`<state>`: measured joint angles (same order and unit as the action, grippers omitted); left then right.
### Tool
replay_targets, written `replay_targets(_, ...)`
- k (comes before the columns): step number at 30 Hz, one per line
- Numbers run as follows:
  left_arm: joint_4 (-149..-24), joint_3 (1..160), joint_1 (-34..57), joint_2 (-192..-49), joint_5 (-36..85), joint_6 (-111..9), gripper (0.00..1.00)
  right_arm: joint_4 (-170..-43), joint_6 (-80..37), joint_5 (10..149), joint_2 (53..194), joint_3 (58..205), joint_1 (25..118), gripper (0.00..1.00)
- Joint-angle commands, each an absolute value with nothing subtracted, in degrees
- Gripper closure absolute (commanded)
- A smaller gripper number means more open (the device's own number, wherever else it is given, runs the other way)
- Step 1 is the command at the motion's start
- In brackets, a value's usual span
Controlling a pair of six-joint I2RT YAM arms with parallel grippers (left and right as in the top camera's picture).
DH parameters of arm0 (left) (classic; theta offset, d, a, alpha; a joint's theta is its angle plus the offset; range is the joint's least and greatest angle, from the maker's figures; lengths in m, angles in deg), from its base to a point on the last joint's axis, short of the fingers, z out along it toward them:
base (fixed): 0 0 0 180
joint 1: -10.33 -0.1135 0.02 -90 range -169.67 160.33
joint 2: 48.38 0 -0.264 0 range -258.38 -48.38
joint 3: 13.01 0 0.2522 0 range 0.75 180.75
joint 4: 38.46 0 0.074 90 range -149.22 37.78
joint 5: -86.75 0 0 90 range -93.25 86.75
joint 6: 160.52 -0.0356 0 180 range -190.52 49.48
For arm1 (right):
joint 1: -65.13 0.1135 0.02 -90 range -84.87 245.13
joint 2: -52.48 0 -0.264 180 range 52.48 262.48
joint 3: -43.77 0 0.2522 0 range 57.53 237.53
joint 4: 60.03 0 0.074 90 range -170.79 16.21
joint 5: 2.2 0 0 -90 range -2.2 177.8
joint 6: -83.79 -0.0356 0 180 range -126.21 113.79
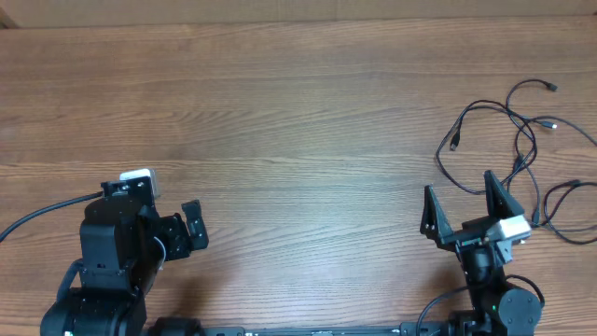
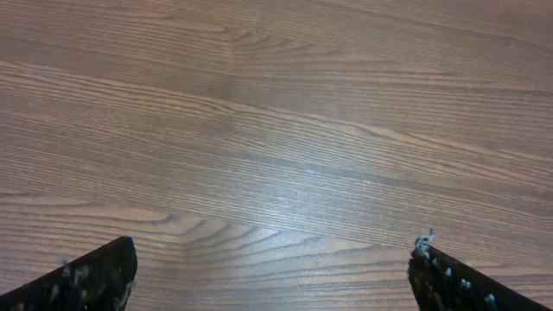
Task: Untangle cables
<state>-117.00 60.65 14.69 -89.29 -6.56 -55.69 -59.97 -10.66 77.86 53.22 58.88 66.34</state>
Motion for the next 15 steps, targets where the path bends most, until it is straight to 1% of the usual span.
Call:
replay_targets(1, -116.91, 60.51, 14.56, -89.18, -7.28, -56.37, 0.0, -63.25, -6.57, 80.46, 52.6, 57.96, 66.69, 0.0)
replay_targets(4, -116.91, 60.51, 14.56, -89.18, -7.28, -56.37, 0.0, -68.58, -2.86, 80.7, 52.6, 57.96, 66.69, 0.0)
replay_targets(8, -116.93, 60.51, 14.56, -89.18, -7.28, -56.39, 0.0, -78.05, -3.03, 80.25, 52.6, 57.96, 67.15, 0.0)
replay_targets(15, -116.91, 60.51, 14.56, -89.18, -7.28, -56.39, 0.0, -78.0, -2.97, 80.66, 52.6, 57.98, 67.54, 0.0)
